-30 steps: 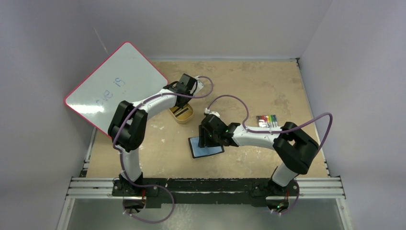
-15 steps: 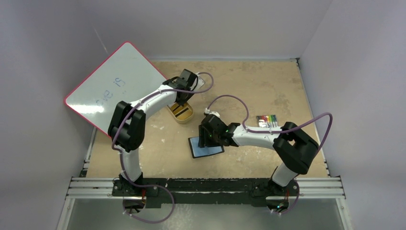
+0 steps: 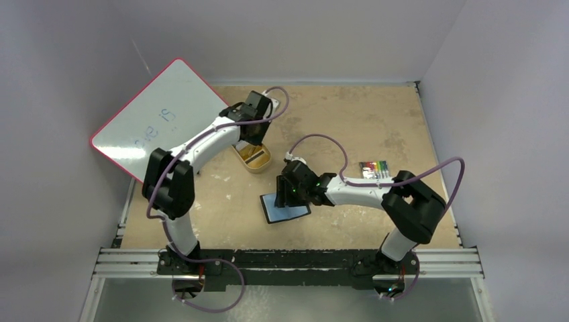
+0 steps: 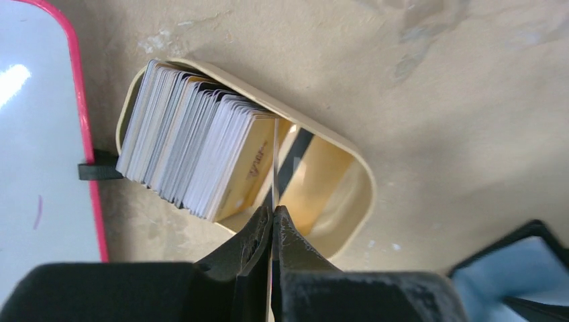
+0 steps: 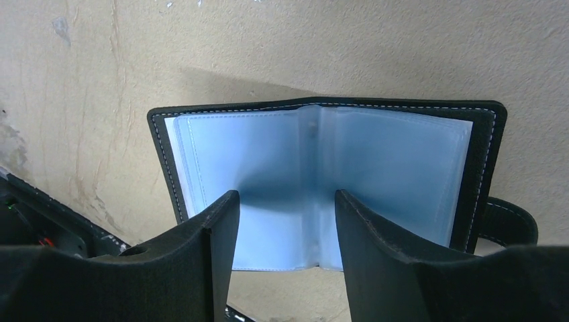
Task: Put the credit cards into the card holder
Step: Pick up the credit card from the storage box, then insert the credit card into the card holder.
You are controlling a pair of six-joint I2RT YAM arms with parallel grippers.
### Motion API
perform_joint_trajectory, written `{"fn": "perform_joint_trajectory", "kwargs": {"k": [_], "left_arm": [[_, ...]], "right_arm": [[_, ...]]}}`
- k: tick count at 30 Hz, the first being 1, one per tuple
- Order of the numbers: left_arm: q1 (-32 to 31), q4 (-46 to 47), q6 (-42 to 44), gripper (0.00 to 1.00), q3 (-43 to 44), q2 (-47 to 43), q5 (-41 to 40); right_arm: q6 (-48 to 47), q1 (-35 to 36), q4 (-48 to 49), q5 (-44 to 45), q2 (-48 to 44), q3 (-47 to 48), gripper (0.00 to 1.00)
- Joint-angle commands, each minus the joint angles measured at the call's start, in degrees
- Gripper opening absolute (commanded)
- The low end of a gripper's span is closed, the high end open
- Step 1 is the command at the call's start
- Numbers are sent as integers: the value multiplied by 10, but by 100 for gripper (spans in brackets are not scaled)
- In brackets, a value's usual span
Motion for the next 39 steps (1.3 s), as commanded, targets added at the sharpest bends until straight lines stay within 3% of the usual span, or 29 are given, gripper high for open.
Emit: {"fn": "perform_joint_trajectory", "kwargs": {"k": [1,8,12,22,28,33,39], "left_arm": [[12,38,-135,0,-22,-72,94],[13,98,-243,0,-104,-149,160],[23,160,-347,0,-180,-212,206],[9,393,-599,0,-477,-399,288],[-68,465,-682,0,-562,-439,239],[-93,537,-745,0,-639,-443,208],[-97,565,-735,0,-685,-429,199]], "right_arm": [[17,3,6,-17,-24,-18,57],[6,1,-2,-6,-53,-14,57],[1,-2,-16,-1,-60,-7,55],[-9,-24,-30,23,-80,-20,49],[-9,-37,-30,29,-95,-38,45],[-11,-39,-34,47,-94,-50,41],[3,-40,-38,64,-91,-71,37]]}}
